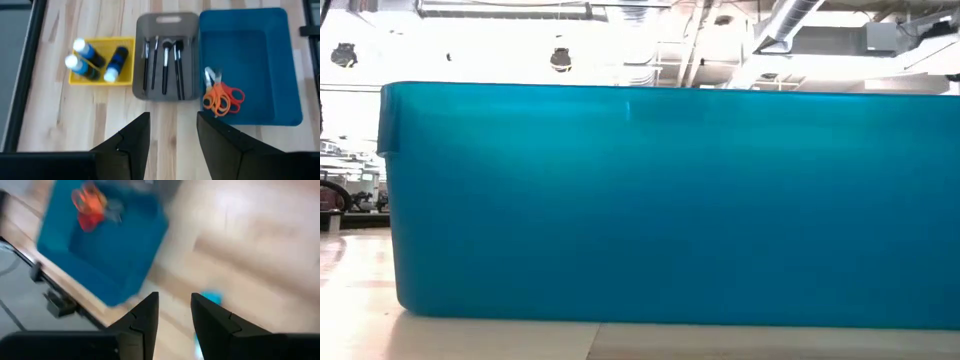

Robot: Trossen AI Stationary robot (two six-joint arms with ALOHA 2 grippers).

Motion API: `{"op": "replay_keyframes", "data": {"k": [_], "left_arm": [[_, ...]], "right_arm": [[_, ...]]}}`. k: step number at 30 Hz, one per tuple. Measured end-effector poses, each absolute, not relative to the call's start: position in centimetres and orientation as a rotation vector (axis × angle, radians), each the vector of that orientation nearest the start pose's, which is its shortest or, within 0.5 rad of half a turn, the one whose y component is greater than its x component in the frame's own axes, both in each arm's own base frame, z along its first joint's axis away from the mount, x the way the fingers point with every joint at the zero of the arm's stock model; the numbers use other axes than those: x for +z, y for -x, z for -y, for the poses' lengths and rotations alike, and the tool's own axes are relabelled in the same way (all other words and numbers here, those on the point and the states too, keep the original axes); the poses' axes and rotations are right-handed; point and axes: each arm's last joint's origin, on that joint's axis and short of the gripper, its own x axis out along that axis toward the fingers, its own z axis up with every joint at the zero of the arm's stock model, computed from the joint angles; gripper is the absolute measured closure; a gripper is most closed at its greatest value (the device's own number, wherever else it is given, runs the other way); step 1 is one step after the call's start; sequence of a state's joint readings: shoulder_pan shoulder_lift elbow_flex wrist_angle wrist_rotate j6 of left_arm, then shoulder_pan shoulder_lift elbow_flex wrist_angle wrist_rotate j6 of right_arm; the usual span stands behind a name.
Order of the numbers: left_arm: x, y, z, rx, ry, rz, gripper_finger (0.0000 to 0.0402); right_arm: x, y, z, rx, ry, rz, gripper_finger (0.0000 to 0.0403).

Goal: Pick & Place Paint Supplies
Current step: Put the blue paint bottle into the yellow bin

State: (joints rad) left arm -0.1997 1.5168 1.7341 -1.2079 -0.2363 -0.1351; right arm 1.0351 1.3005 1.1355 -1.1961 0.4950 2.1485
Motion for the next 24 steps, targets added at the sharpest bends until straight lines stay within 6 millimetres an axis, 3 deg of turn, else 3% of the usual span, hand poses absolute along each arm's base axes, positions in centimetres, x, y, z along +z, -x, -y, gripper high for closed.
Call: {"op": "replay_keyframes", "data": {"k": [6,12,17,24], "left_arm": [[36.1,-26.0,4.6,0.136,0.035,-0.908,0.0248],[33.7,-23.9,5.1,0.068,0.226,-0.709,0.0248],[32.8,-22.4,5.8,-0.016,0.319,-0.511,0.0248],[33.7,-21.6,6.1,-0.073,0.366,-0.291,0.0248]], "right_arm": [[25.8,-15.0,-21.1,-0.698,-1.087,-1.006,0.0291],[23.3,-16.0,-23.2,-0.723,-1.083,-1.128,0.0291],[21.7,-15.7,-24.7,-0.723,-1.049,-1.183,0.0291],[19.6,-15.0,-26.0,-0.762,-0.972,-1.258,0.0288]]}}
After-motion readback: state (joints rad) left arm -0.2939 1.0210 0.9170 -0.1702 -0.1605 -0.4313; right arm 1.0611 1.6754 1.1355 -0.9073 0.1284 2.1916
